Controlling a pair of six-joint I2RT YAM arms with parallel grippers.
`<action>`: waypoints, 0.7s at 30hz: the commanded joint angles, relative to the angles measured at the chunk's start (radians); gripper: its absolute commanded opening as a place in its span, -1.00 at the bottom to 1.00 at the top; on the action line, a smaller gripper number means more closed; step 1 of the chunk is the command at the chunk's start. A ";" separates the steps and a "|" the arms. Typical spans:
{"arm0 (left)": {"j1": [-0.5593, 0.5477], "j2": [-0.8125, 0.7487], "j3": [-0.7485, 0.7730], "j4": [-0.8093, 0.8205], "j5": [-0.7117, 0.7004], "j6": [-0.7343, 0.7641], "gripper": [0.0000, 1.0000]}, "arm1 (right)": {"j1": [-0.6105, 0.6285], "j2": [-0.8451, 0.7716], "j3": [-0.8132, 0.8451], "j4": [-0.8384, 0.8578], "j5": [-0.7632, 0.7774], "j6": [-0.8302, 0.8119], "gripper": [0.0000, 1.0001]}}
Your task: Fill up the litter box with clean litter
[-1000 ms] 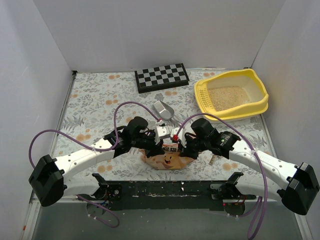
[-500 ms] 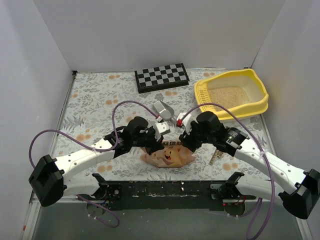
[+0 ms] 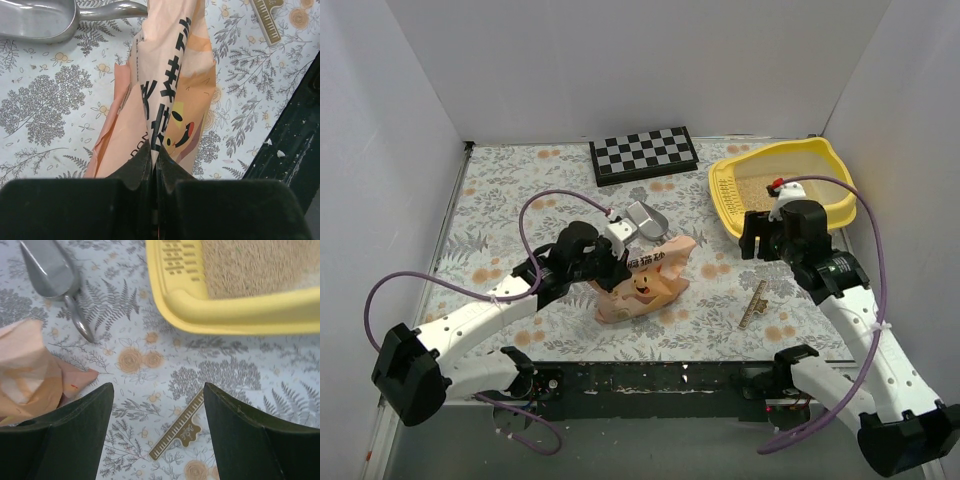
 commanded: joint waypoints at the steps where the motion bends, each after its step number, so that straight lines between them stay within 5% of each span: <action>1: 0.007 -0.084 0.009 0.040 0.019 -0.061 -1.00 | -0.142 -0.056 -0.156 -0.043 -0.098 0.196 0.56; 10: 0.006 -0.163 -0.053 0.082 0.013 -0.154 -1.00 | -0.312 -0.142 -0.431 0.013 -0.106 0.416 0.44; 21: 0.006 -0.175 -0.111 0.113 0.048 -0.154 -1.00 | -0.321 -0.139 -0.521 0.038 -0.073 0.535 0.36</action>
